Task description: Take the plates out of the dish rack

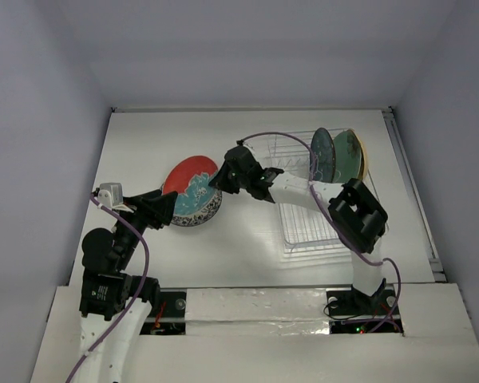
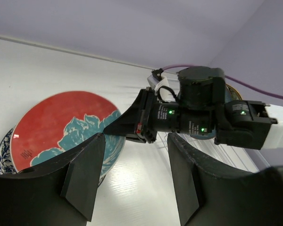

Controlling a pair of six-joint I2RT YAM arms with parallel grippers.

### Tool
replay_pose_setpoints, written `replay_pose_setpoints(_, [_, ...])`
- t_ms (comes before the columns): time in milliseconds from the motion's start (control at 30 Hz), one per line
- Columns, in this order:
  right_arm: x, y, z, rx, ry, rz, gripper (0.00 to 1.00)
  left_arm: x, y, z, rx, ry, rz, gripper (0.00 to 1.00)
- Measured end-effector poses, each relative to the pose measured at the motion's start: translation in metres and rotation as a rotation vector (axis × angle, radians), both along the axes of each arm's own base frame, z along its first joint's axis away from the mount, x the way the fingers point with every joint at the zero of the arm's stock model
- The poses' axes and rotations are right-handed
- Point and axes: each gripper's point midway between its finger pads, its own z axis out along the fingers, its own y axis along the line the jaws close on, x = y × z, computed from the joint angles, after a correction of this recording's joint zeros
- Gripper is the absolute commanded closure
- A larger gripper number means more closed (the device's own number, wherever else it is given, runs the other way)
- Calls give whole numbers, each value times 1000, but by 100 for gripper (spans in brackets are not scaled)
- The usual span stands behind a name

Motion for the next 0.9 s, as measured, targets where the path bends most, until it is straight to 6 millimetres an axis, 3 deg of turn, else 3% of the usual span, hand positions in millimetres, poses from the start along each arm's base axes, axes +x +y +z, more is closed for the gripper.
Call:
replay_pose_setpoints(167, [0, 4, -21, -1, 40, -14, 98, 0, 0, 0, 0, 0, 0, 48])
replay_pose_setpoints(267, [-3, 5, -30, -1, 60, -12, 90, 0, 0, 0, 0, 0, 0, 48])
replay_pose_setpoints(400, [-6, 11, -28, 32, 64, -2, 60, 0, 0, 0, 0, 0, 0, 48])
replay_pose_setpoints(467, [-7, 14, -25, 43, 54, 7, 52, 0, 0, 0, 0, 0, 0, 48])
replay_pose_setpoints(500, [-8, 15, -25, 41, 50, 12, 41, 0, 0, 0, 0, 0, 0, 48])
replay_pose_setpoints(600, [-12, 13, -30, 12, 40, 37, 24, 0, 0, 0, 0, 0, 0, 48])
replay_pose_setpoints(767, [-19, -4, -50, -129, 38, 70, 5, 0, 0, 0, 0, 0, -1, 48])
replay_pose_setpoints(900, [-20, -17, -54, -255, 9, 94, 1, 0, 0, 0, 0, 0, -1, 48])
